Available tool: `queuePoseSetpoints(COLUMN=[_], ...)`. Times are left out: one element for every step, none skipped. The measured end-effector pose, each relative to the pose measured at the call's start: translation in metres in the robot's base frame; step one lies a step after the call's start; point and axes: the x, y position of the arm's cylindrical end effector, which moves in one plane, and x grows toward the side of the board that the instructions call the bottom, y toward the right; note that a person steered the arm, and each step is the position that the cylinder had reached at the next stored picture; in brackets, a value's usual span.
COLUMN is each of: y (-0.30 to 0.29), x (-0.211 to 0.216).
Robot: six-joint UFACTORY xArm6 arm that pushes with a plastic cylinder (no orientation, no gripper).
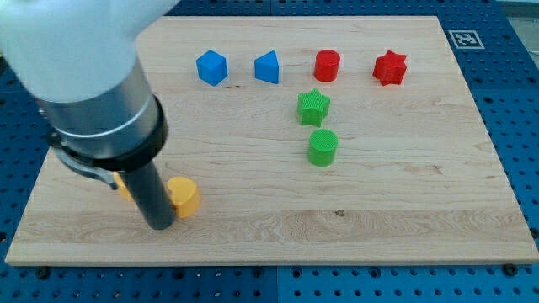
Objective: Move the yellow heart closer to the green circle
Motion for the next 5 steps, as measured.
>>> queuePoseSetpoints(y=[0.005,0.005,0.005,0.013,0.032], x=[0.000,-0.006,-0.024,-0.033,-0.035])
